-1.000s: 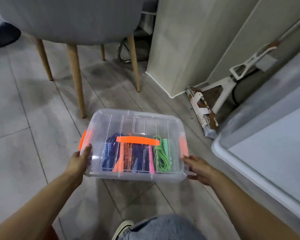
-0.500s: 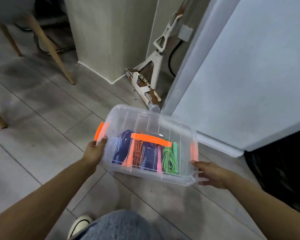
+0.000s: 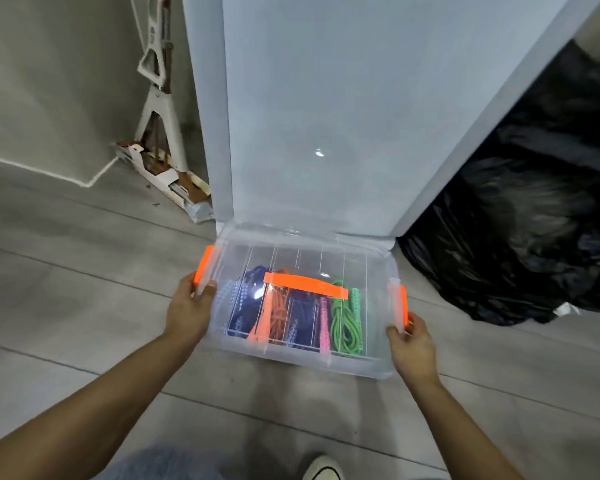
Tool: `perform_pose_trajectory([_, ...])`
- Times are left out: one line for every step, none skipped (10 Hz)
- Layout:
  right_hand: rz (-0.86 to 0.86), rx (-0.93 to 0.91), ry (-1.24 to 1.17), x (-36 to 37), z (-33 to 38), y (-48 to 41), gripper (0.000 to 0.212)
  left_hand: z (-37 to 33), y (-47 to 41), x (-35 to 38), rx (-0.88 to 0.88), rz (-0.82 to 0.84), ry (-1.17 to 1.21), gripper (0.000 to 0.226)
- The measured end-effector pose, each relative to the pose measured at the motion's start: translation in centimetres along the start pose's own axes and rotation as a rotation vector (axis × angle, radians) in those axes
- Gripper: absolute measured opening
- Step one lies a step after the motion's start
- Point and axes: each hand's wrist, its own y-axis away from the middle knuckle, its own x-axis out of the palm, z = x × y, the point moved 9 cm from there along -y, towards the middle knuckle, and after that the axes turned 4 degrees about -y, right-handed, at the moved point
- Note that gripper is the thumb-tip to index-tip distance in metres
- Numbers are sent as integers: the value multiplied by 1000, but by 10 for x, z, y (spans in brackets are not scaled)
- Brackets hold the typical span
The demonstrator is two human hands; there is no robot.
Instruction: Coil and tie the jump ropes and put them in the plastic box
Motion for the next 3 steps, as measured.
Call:
perform_pose_trajectory([-37,-80,21,-8,3,2,39,-15,4,2,99,-38,-177,36])
perform_pose_trajectory([-77,-173,65,-11,9,6,37,-28,8,-5,178,-87,-347,36])
perform_pose_trajectory([-157,-267,181,-6,21,3,41,-29,4,-7,174,-102,-441,36])
